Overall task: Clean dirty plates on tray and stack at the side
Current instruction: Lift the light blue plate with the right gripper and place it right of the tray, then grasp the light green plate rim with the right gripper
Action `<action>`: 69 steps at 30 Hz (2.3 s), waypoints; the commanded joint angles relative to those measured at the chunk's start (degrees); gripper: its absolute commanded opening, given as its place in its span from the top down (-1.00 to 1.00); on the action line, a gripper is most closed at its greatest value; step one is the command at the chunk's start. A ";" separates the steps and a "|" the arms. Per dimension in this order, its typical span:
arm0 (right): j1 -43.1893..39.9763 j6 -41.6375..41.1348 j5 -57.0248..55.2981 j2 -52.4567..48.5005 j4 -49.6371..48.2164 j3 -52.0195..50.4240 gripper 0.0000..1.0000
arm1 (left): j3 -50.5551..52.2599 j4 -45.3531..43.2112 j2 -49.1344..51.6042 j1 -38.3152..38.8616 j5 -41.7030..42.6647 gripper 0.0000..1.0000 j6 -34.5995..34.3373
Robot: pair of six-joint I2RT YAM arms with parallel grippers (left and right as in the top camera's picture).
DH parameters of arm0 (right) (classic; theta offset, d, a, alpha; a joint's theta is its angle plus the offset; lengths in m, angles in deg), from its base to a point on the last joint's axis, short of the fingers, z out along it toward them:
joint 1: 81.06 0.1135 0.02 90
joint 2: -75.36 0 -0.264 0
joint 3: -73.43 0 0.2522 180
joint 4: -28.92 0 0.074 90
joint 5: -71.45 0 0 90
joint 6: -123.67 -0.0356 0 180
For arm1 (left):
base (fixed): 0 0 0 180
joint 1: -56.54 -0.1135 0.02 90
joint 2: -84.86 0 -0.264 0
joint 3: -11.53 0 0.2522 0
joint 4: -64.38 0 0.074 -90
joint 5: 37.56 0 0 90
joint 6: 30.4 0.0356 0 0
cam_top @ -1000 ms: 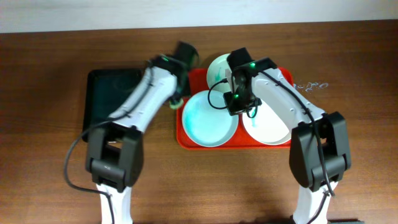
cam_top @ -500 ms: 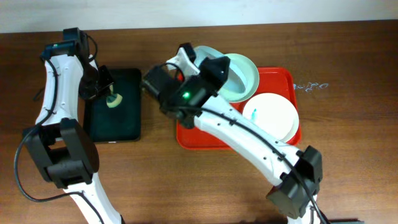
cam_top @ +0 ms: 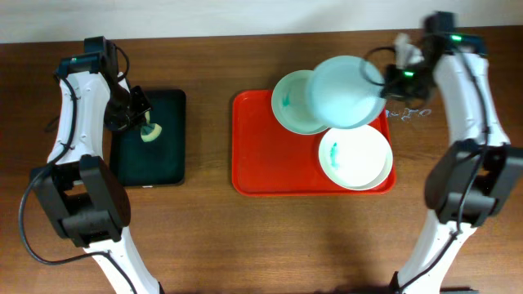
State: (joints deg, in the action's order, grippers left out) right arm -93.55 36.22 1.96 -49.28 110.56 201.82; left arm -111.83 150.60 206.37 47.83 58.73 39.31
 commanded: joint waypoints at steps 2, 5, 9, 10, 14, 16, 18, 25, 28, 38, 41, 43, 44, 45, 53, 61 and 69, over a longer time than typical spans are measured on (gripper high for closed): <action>-13.86 -4.61 5.84 -5.27 -2.12 -0.74 0.92 | 0.07 0.02 0.31 0.09 0.79 1.00 1.14; -22.34 -6.10 4.33 -7.34 -5.77 -0.76 0.92 | 0.07 0.02 0.31 0.09 0.79 1.00 1.14; -25.79 -6.03 -4.55 -8.63 -8.20 -1.33 0.92 | 0.07 -0.39 0.31 0.11 0.81 1.00 1.14; -25.73 -6.03 -4.52 -8.98 -8.96 -1.68 0.92 | 0.07 -0.76 0.31 0.22 0.81 1.00 1.14; -24.59 -6.03 -4.70 -9.03 -9.40 -2.08 0.53 | 0.07 -0.83 0.31 0.70 0.79 1.00 1.14; -24.15 -6.03 -4.66 -8.81 -7.45 -2.08 0.52 | 0.07 -0.92 0.31 1.05 0.79 1.00 1.16; -24.09 -5.84 -4.24 -6.60 -5.66 -1.66 0.25 | 0.07 -0.98 0.31 1.05 0.79 1.00 1.16; -9.88 8.70 18.58 1.42 -5.29 -0.35 -0.25 | 0.07 -1.25 0.31 1.44 0.85 1.00 1.77; 2.16 9.44 6.03 -0.44 -7.50 -0.46 -0.97 | 0.07 -1.25 0.31 2.93 0.83 1.00 3.30; 15.04 -5.01 -10.51 -10.93 -16.31 -0.66 -0.18 | 0.07 -1.97 0.33 8.31 0.79 1.00 3.30; 15.15 -5.01 -10.25 -12.57 -15.85 -0.85 0.26 | 0.07 -1.95 0.33 9.66 0.76 1.00 3.32; 15.15 -4.98 -10.21 -12.63 -14.45 -0.83 0.42 | 0.07 -1.99 0.33 10.23 0.79 1.00 3.54; 15.15 -4.98 -10.21 -12.63 -13.86 -0.85 0.42 | 0.07 -2.16 0.33 10.45 0.79 1.00 3.74; 15.15 -5.01 -10.21 -12.63 -13.68 -0.85 0.56 | 0.07 -2.19 0.33 10.73 0.81 1.00 3.74; 15.80 -2.75 7.23 -12.33 -8.41 -0.61 0.92 | 0.07 -3.52 0.42 17.59 0.83 1.00 5.46; 22.71 4.48 4.28 -12.46 -1.66 -0.63 0.78 | 0.07 -5.42 0.52 24.85 0.79 1.00 5.40; 24.65 3.89 -0.68 -13.22 -7.43 -0.85 0.53 | 0.07 -5.33 3.45 28.13 3.08 1.00 2.99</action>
State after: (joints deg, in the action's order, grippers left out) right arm -69.57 40.02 3.08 -61.65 103.57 200.95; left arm -111.83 145.36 206.78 73.79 59.19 43.28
